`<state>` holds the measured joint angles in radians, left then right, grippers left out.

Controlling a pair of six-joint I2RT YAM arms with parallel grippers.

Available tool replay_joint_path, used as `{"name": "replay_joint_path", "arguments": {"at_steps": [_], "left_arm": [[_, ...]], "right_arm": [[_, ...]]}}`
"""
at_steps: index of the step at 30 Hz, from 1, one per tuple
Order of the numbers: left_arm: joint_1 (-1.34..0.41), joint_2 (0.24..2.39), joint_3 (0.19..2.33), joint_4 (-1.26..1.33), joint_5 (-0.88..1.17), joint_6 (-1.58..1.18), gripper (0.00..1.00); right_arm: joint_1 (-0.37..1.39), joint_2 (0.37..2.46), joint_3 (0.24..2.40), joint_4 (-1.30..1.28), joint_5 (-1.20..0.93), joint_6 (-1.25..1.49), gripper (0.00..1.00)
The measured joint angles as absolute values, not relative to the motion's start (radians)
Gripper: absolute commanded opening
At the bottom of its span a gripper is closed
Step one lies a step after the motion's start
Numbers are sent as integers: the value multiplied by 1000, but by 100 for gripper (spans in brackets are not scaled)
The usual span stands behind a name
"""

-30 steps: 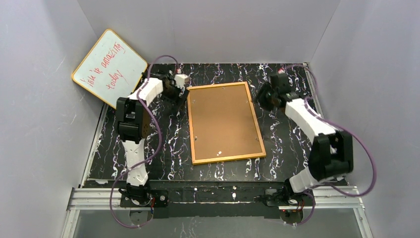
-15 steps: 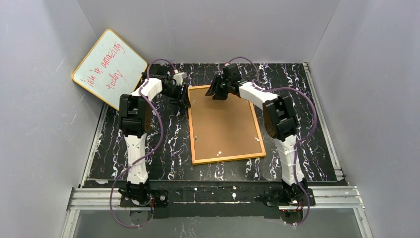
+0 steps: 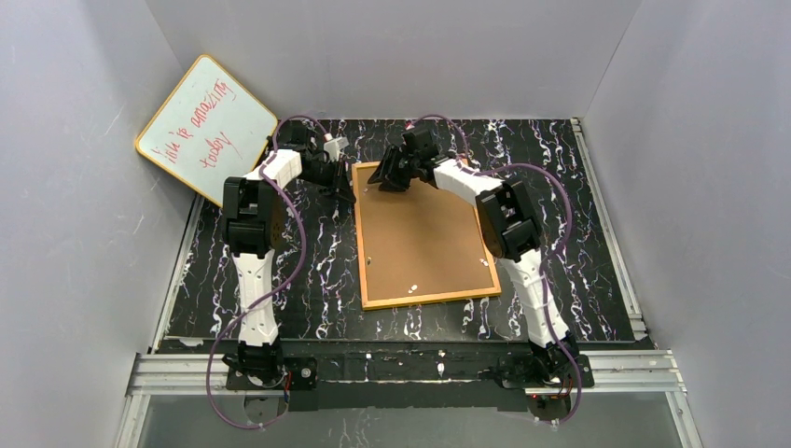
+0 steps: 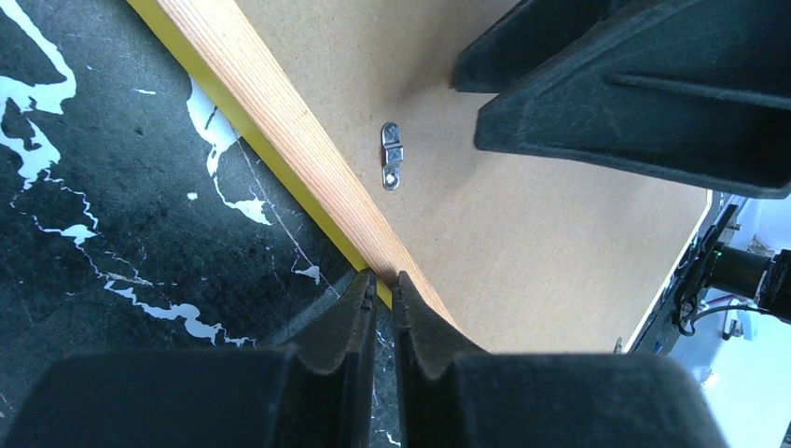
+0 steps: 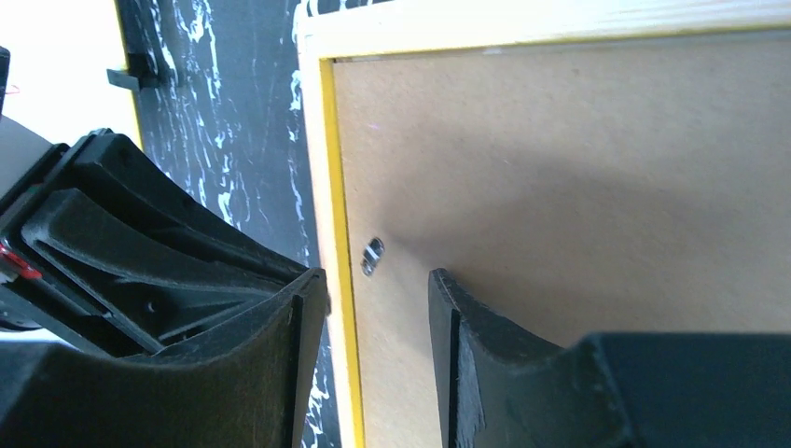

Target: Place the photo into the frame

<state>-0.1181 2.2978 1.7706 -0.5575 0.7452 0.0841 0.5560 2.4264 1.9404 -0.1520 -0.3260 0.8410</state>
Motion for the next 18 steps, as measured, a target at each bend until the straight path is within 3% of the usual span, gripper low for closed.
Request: {"name": "replay_joint_path", "arguments": {"at_steps": [18], "left_arm": [[-116,2283,1739,-524,752,103,3]], "right_arm": [[590,2492,1996,-82,-371,916,52]]}}
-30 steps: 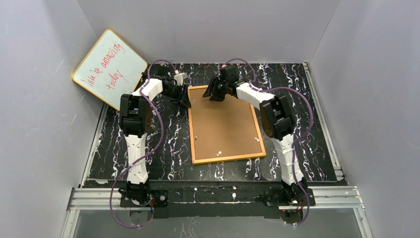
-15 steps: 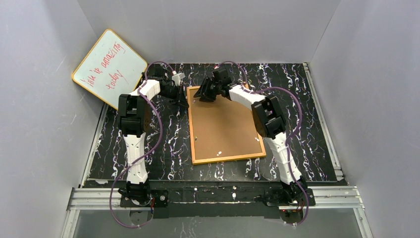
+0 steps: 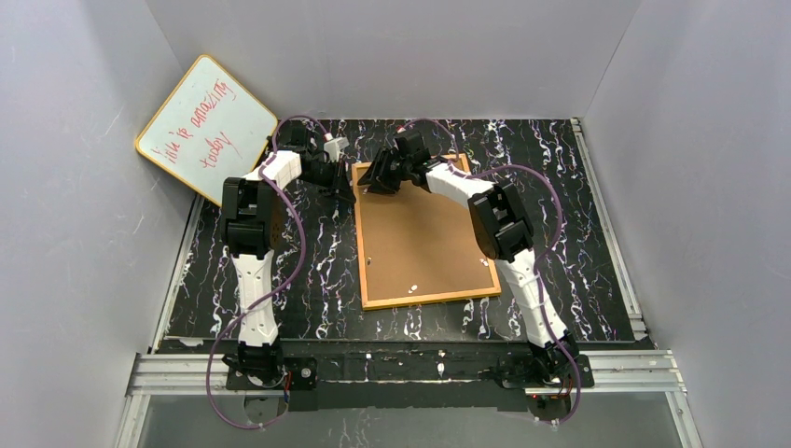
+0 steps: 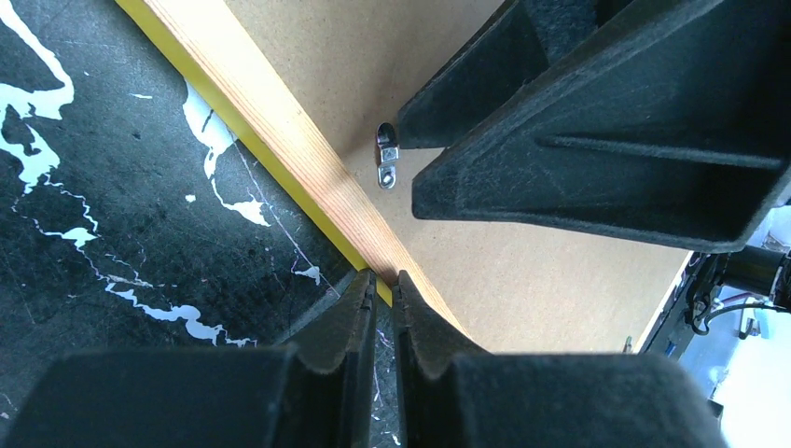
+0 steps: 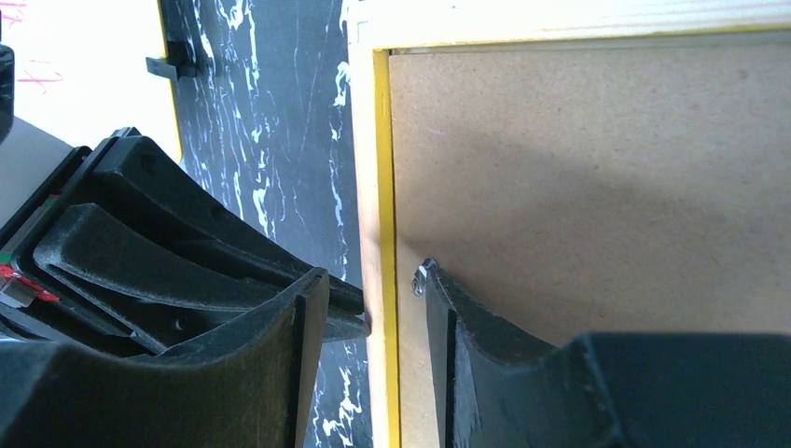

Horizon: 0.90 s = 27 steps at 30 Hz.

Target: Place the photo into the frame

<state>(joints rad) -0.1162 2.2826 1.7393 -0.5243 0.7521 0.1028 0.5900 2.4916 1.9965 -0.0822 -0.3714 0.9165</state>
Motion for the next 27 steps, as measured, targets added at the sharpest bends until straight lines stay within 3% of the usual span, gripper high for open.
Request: {"name": "replay_joint_path", "arguments": {"at_steps": [27], "left_arm": [[-117,2280,1734,-520,753,111,0]], "right_arm": [[590,2549,2045,-23,-447,976,49]]}}
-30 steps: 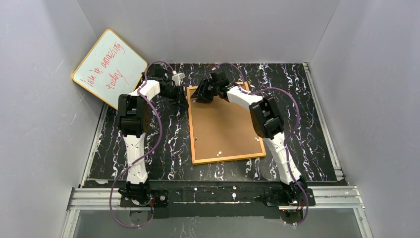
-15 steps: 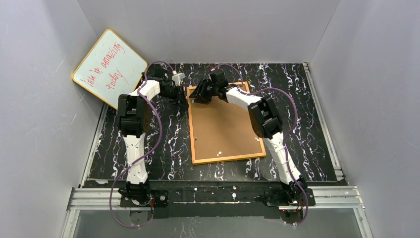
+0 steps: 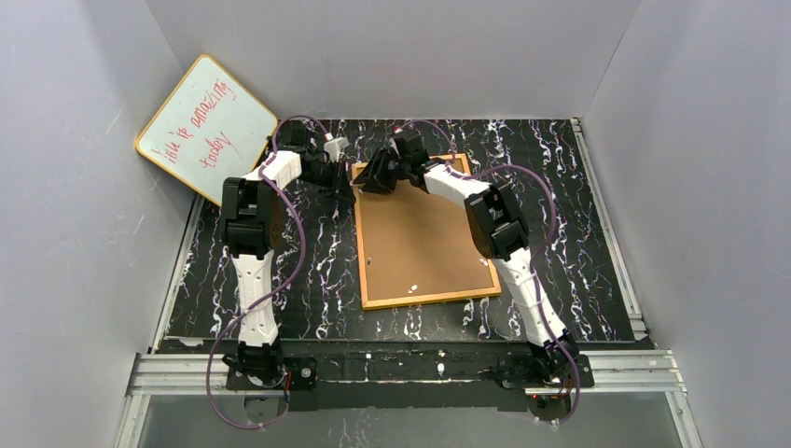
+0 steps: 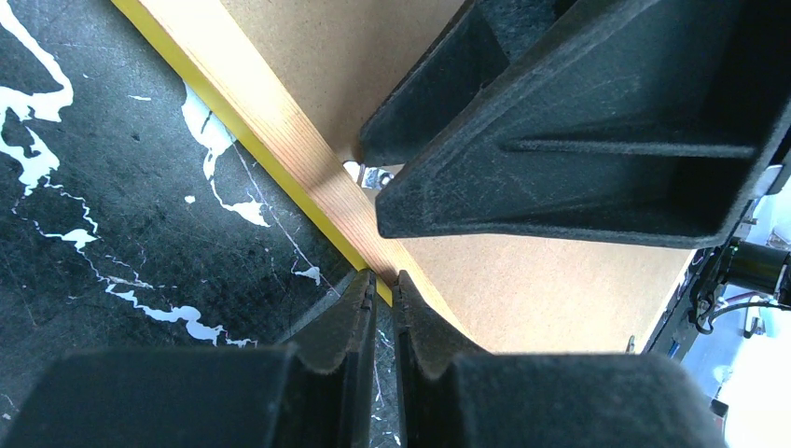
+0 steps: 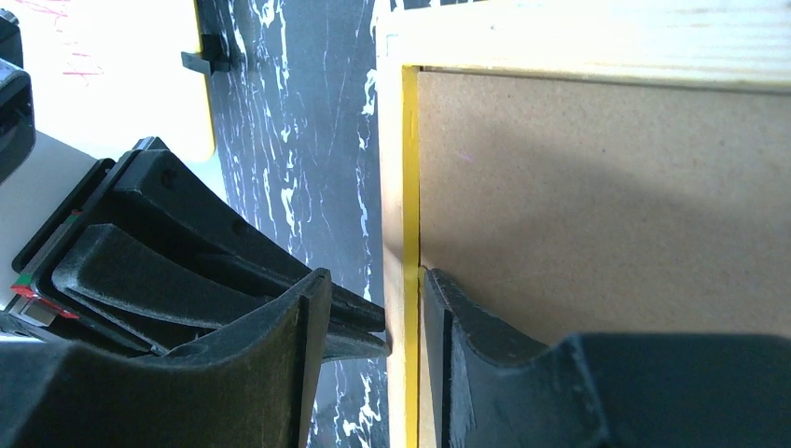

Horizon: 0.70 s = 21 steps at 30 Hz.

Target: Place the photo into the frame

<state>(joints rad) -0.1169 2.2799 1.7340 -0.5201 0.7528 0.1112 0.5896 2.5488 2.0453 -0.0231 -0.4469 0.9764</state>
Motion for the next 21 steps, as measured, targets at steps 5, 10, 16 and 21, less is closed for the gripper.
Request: {"name": "replay_joint_path", "arguments": {"at_steps": [5,10,16,21], "left_arm": [[-117,2280,1734,-520,753,111,0],[-117,2280,1734,-520,753,111,0],[-117,2280,1734,-520,753,111,0],[-117,2280,1737,-524,751,111,13]], "right_arm": [[589,2572,2077,-24,-471,968,49],[589,2582,2093,-27,-487,961,48],[589,2585,2094,-26,-497,953,49],[583,2585,2124,-62,-502,918,59]]}}
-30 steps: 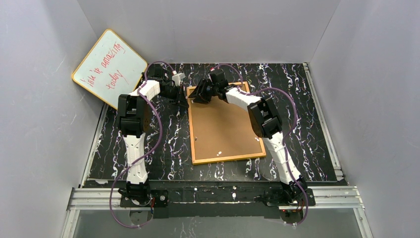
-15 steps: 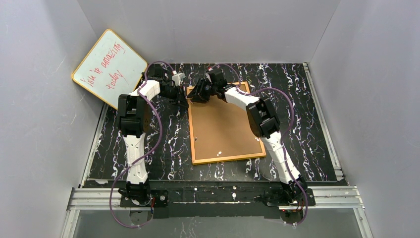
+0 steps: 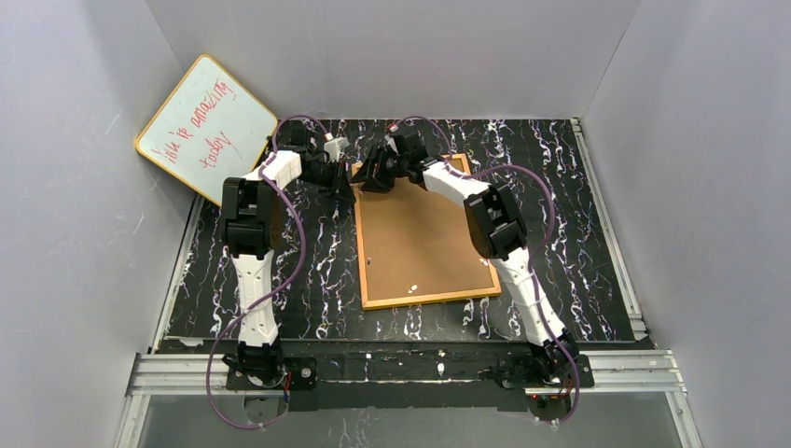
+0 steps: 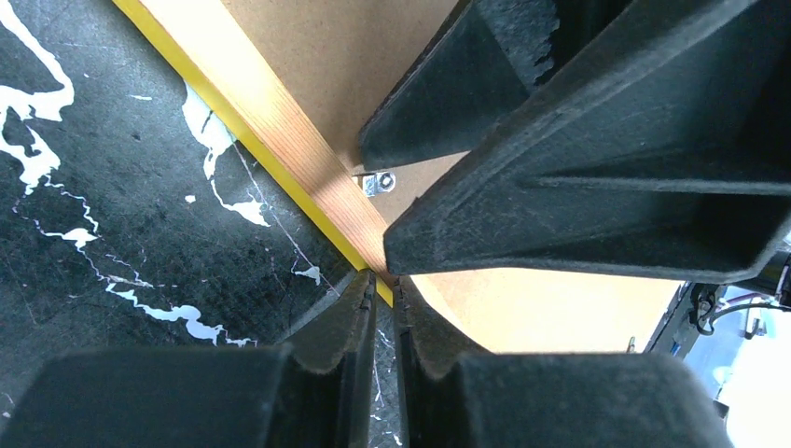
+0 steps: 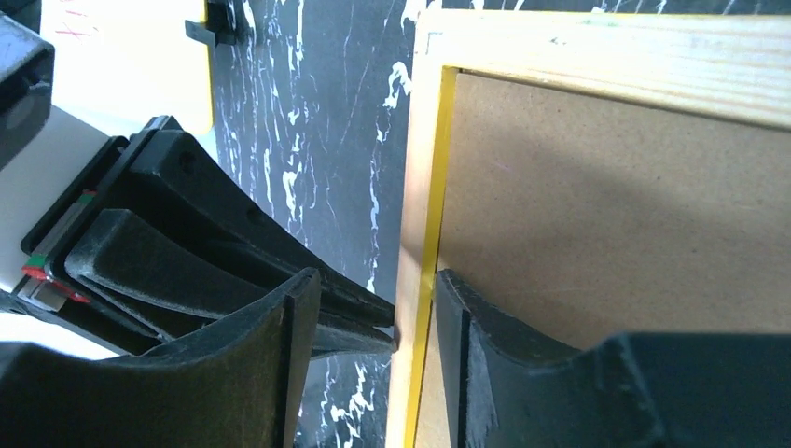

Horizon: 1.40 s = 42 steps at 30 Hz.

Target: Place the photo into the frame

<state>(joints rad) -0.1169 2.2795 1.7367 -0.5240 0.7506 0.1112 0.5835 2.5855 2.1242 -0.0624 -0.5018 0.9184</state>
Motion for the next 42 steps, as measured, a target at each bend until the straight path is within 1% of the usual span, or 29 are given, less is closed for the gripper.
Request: {"name": "replay_joint_path", "arguments": {"at_steps": [1,3,4,7,9,12,16,19,23,26,36,42], "left_arm": [[-117,2278,1737,-525,749,112,17],[-118,2274,1736,-528,742,120,32],[-119,2271,1736,-531,733,130,37],[-126,2246,1694,-552,717,149,46],[-132,2197,1625,-565,723,162,47],[-147,2107,1499,-591,710,182,47],[-171,2020,1354,-619,718,194,39],[-181,2004,1309,-621,724,198,32],[-182,2003,1278,-612,750,188,25],[-180,2003,1266,-606,761,179,22],[-186,2003,1254,-591,760,175,15],[-187,2004,1253,-588,760,175,14]], "right_arm": [[581,2583,2128,-69,-500,907,61],[577,2564,2115,-79,-495,882,62],[574,2547,2096,-80,-489,873,63],[555,2420,1946,-80,-472,843,63],[545,2300,1814,-68,-462,833,63],[536,2110,1595,-19,-447,834,62],[575,1944,1372,44,-438,844,61],[651,1902,1237,84,-427,866,60],[748,1901,1109,98,-422,904,60],[780,1901,1081,105,-421,926,59],[779,1934,1084,186,-403,966,58],[790,1969,1107,225,-407,1000,57]]}}
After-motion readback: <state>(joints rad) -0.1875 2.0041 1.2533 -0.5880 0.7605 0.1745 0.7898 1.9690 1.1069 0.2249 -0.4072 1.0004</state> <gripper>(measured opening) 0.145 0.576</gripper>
